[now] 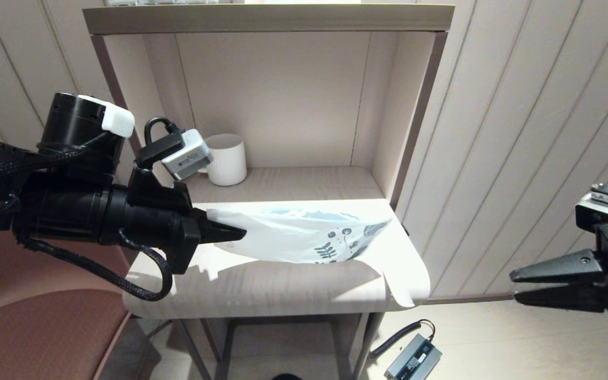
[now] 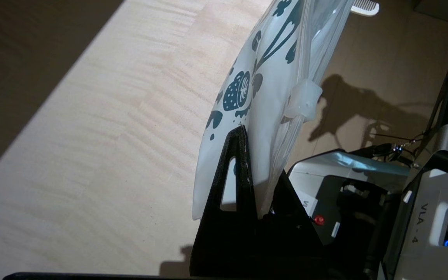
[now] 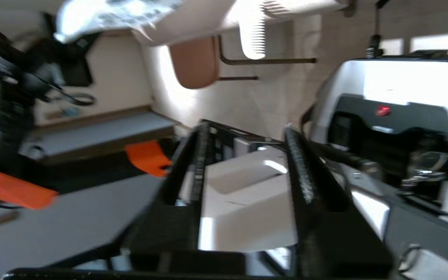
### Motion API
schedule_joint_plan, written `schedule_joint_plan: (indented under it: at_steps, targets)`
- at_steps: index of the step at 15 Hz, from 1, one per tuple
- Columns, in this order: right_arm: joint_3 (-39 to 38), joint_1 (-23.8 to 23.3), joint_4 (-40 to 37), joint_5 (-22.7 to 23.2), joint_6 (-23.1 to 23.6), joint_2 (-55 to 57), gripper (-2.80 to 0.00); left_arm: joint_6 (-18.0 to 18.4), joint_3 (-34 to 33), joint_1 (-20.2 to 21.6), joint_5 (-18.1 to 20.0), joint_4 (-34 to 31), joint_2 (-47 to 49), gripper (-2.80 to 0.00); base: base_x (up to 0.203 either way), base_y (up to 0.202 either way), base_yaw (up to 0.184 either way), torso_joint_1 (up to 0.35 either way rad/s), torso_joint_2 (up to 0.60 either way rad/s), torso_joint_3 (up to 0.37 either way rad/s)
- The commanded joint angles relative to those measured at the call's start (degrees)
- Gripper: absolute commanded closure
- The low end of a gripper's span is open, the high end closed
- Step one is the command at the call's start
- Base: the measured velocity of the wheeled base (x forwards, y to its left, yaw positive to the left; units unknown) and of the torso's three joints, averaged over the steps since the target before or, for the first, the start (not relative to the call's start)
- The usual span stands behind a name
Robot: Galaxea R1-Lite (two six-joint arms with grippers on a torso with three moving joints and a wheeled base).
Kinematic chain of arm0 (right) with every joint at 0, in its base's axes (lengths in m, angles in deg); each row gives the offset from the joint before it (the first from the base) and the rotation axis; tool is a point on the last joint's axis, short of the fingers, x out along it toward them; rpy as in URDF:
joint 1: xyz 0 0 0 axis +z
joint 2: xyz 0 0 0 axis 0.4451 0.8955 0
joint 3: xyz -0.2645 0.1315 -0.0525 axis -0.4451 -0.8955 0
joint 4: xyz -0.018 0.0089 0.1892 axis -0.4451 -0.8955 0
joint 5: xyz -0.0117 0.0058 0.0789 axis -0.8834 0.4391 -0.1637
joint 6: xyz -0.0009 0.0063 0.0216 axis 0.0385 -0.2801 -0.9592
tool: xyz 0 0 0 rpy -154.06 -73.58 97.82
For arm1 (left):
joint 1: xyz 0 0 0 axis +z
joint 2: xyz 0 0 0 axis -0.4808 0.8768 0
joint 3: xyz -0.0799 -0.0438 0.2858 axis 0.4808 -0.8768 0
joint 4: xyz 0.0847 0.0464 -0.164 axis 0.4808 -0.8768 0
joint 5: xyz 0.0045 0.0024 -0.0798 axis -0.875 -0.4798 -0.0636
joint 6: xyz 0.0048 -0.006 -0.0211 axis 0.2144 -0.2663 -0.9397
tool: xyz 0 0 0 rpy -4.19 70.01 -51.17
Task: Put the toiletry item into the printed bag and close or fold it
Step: Pick up the comb
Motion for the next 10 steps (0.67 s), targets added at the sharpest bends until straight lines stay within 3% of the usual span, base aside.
schedule_joint_plan:
  at_steps: [1, 4, 10]
  targets:
    - [-2.57, 0.16, -0.03, -1.98, 3.87, 1.28, -2.80, 0.13, -0.02, 0.00, 0.28, -0.04, 0.60, 0.00, 0.000, 0.000, 0.000, 0.000, 0.00, 0.000]
    - [-8.74, 2.90, 5.36, -6.77, 10.53, 3.58, -2.80, 0.13, -0.10, 0.00, 0.28, 0.14, 0.51, 0.00, 0.000, 0.000, 0.000, 0.000, 0.00, 0.000]
    - [-9.46, 8.24, 10.66, -6.85, 11.38, 7.31, -2.80, 0.31, -0.54, -0.05, 0.19, 0.14, 0.42, 0.00, 0.000, 0.000, 0.000, 0.000, 0.00, 0.000]
